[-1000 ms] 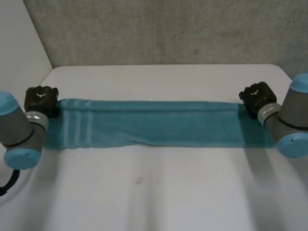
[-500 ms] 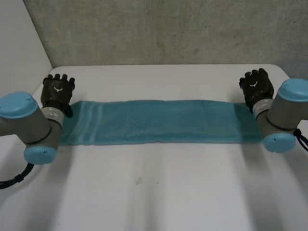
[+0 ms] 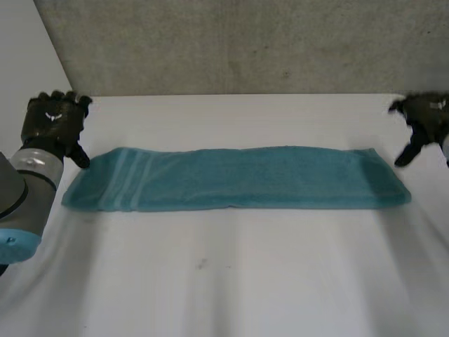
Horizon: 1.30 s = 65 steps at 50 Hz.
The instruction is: Fold the laundry
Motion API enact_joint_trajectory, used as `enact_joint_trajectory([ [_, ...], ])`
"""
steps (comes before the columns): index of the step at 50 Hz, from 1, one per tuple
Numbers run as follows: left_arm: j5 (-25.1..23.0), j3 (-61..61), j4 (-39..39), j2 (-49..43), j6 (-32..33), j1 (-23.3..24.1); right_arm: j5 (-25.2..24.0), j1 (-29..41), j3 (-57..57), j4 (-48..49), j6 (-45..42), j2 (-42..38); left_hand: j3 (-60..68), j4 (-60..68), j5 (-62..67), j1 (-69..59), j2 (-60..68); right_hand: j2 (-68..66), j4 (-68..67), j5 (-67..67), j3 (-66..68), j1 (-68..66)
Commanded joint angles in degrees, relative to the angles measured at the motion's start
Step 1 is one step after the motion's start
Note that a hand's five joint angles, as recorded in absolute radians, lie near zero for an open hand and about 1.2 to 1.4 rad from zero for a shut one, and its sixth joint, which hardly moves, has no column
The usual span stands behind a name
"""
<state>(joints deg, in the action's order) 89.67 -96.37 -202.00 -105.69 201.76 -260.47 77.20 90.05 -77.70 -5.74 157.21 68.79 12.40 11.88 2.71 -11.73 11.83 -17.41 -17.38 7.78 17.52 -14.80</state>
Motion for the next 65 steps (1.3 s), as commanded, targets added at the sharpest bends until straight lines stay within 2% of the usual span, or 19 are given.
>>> enact_joint_trajectory([
  [1,-1.86,-1.71,5.57,-0.49,-9.71,-0.48,-5.48,-4.09,-6.49,-2.00,-0.06,-0.67,-0.84,-0.32,-1.15,0.17,-0.27,-14.87,-14.90,14.50,14.76,-17.48],
  [5,-2.39,-2.51,4.43,-0.75,-9.80,-0.83,-9.08,-6.37,-9.92,3.80,-0.33,-2.25,-0.84,-0.32,-1.15,0.17,-0.27,-17.73,-17.77,17.37,17.62,-20.34],
  [12,-2.48,-3.91,3.02,-0.93,-9.98,-0.83,-10.41,-8.13,-11.16,13.21,-0.33,-8.85,-1.01,-0.49,-1.31,0.34,-0.44,-25.30,-25.33,24.93,25.19,-27.91],
  [23,-2.48,-5.50,2.05,-0.93,-9.98,-0.13,-9.62,-7.96,-10.11,14.53,-4.63,-13.42,-1.35,-0.82,-1.65,0.67,-0.78,-26.14,-26.18,25.78,26.04,-28.76],
  [34,-2.48,-5.58,1.79,-1.01,-9.89,-0.30,-9.44,-8.05,-9.23,14.44,-4.99,-14.74,-1.35,-0.82,-1.65,0.67,-0.78,-30.17,-30.21,29.81,30.07,-32.79],
  [39,-2.48,-5.76,1.79,-1.10,-9.89,-0.22,-9.44,-8.13,-8.52,14.53,-4.99,-15.35,-1.51,-0.99,-1.82,0.84,-0.95,-47.13,-47.17,46.77,47.03,-49.75],
  [40,-2.48,-5.85,1.79,-1.10,-9.89,-0.30,-9.44,-8.13,-8.52,14.53,-4.99,-15.35,-1.51,-0.99,-1.82,0.84,-0.95,-47.17,-47.21,46.81,47.06,-49.78],
  [42,-2.48,-5.85,1.79,-1.01,-9.89,-0.30,-9.27,-8.13,-7.04,14.36,-5.07,-16.75,-1.51,-0.99,-1.82,0.84,-0.95,-62.50,-62.53,62.13,62.39,-65.11],
  [45,-2.48,-5.85,1.79,-1.01,-9.89,-0.39,-9.18,-8.13,-6.76,14.35,-5.07,-17.02,-1.51,-0.99,-1.82,0.84,-0.95,-62.59,-62.62,62.22,62.48,-65.20],
  [49,-2.48,-5.94,1.79,-0.93,-9.89,-0.57,-6.29,-9.18,-4.57,14.18,-6.21,-17.46,-1.68,-1.16,-1.99,1.01,-1.11,-62.59,-62.62,62.22,62.48,-65.20],
  [54,-2.48,-6.02,1.88,-0.66,-9.89,-0.57,4.86,-13.74,-0.27,13.47,-8.84,-17.46,-1.68,-1.16,-1.99,1.01,-1.11,-62.59,-62.62,62.22,62.48,-65.20],
  [56,-2.48,-6.02,1.88,-0.66,-9.89,-0.66,7.33,-15.42,0.70,13.48,-10.25,-17.47,-1.68,-1.16,-1.99,1.01,-1.11,-62.59,-62.62,62.22,62.48,-65.20],
  [60,-2.48,-6.46,1.79,-0.49,-9.89,-0.66,9.10,-18.85,2.64,13.56,-14.21,-17.02,-1.68,-1.16,-1.99,1.01,-1.11,-62.59,-62.62,62.22,62.48,-65.20],
  [65,-2.48,-6.46,1.79,-0.49,-9.89,-0.66,8.49,-18.16,4.39,13.56,-13.96,-16.06,-1.68,-1.16,-1.99,1.01,-1.11,-62.59,-62.62,62.22,62.48,-65.20],
])
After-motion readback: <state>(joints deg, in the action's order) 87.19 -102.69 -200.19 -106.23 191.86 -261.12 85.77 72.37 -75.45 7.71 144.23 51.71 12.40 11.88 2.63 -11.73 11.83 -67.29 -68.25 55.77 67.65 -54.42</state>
